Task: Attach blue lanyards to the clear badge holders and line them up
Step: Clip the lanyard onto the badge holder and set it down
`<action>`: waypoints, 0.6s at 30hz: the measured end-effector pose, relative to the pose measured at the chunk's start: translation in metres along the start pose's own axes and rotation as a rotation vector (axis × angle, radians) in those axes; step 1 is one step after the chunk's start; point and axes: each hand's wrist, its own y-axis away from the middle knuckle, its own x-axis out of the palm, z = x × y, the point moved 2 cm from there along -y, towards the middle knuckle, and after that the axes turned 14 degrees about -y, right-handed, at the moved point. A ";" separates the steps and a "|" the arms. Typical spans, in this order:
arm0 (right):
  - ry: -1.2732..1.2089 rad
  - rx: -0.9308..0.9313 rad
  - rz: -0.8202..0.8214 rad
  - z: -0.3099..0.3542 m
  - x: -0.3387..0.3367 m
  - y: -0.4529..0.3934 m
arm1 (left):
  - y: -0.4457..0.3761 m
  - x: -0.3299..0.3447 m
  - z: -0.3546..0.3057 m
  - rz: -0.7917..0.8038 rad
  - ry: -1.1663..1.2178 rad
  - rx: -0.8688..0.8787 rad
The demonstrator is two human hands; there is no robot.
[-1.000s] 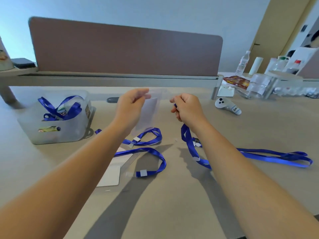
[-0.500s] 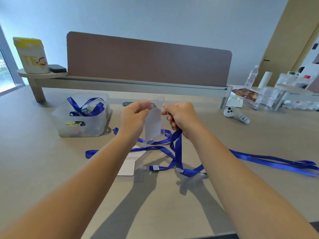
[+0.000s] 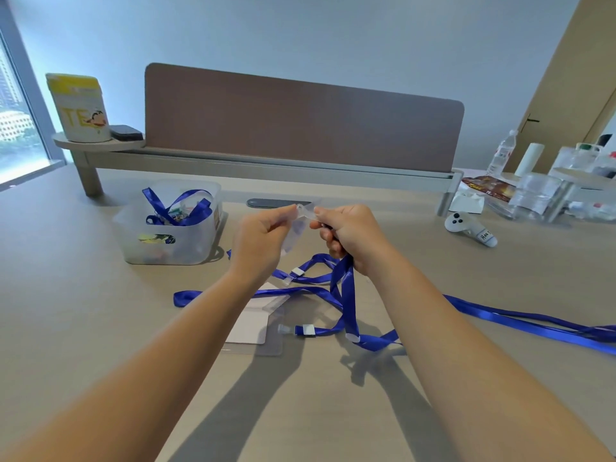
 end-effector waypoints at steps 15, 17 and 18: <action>-0.136 0.057 0.079 0.000 0.024 -0.014 | -0.016 -0.017 0.012 0.129 -0.204 0.130; -0.139 0.108 0.084 0.001 0.026 -0.014 | -0.017 -0.022 0.014 0.058 -0.402 0.293; -0.132 0.125 0.085 0.001 0.027 -0.015 | -0.018 -0.024 0.016 0.032 -0.473 0.366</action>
